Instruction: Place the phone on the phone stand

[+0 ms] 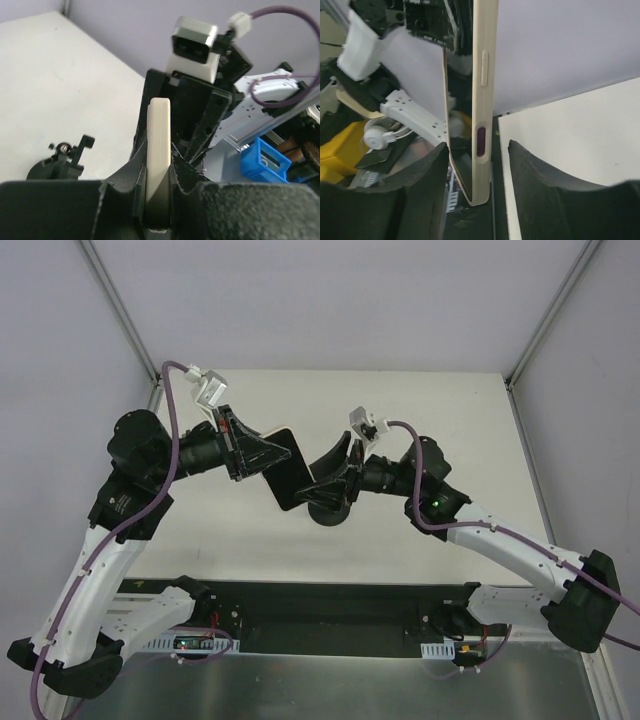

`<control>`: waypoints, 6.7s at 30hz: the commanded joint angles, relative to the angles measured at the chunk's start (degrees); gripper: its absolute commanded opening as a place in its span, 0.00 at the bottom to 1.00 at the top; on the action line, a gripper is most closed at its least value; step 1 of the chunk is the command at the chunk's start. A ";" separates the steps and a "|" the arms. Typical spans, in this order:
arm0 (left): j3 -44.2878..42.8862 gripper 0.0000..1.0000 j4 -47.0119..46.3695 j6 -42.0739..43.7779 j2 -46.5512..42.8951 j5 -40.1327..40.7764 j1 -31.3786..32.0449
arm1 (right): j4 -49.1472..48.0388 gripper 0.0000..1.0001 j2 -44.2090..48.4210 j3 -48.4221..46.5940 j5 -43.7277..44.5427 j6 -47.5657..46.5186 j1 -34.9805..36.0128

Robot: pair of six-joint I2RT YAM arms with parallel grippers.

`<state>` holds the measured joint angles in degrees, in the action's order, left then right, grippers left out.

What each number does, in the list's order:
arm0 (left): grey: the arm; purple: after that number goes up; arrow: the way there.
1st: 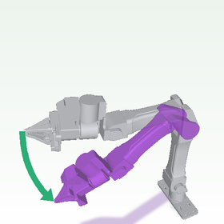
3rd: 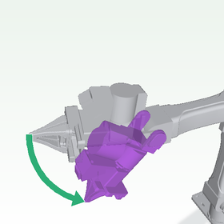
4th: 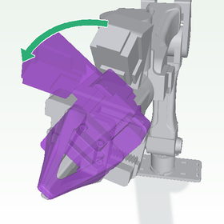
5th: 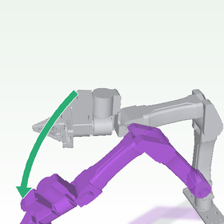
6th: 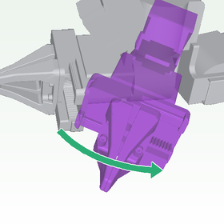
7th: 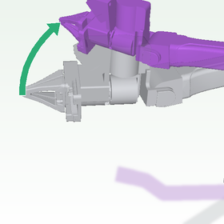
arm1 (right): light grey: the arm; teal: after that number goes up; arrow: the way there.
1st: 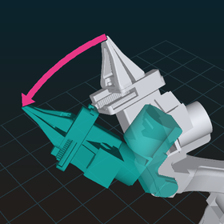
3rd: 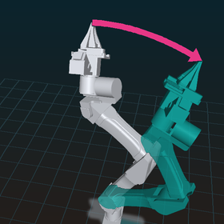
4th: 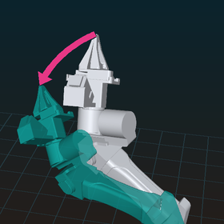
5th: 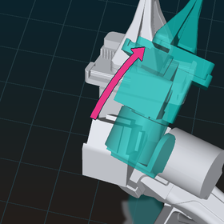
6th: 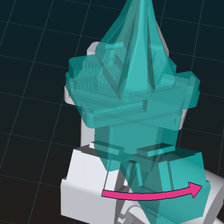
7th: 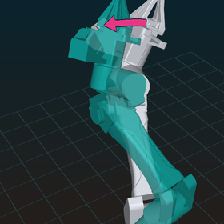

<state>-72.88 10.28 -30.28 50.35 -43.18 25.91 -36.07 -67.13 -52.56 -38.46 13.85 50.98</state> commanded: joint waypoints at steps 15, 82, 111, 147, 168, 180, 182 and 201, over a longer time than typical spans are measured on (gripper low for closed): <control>-5.87 0.00 21.87 2.59 2.20 20.23 0.19 | 44.04 0.96 4.55 -11.51 47.11 -5.97 -3.43; 22.24 0.00 -26.32 7.08 -1.04 -0.68 3.44 | 46.80 0.01 -7.48 -6.95 45.58 -22.98 -0.97; 5.92 0.00 -32.38 36.33 35.17 -33.37 9.51 | 42.06 0.01 -10.30 -5.19 9.28 -28.79 -13.71; 12.85 0.00 -18.81 47.87 25.51 -3.64 8.89 | 34.34 0.01 -6.61 -0.01 18.13 -23.26 -15.39; 30.09 0.00 -34.63 32.66 14.77 72.28 16.72 | 13.93 0.00 0.43 12.57 82.65 -0.76 14.66; 28.85 0.00 -28.66 30.46 16.28 64.81 16.72 | 10.08 0.00 0.06 12.46 89.37 -3.98 22.42; 29.02 0.00 -27.52 30.37 14.78 60.26 16.72 | 8.57 0.01 1.30 13.44 86.98 -9.07 20.92; 26.83 0.00 -18.63 37.23 0.01 9.70 16.63 | 3.82 0.62 -0.26 18.37 9.67 -30.36 -1.32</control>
<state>-42.61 -0.08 3.60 50.96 -21.26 42.39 -28.99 -64.49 -31.42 -11.70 -11.92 49.71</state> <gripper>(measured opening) 0.117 0.602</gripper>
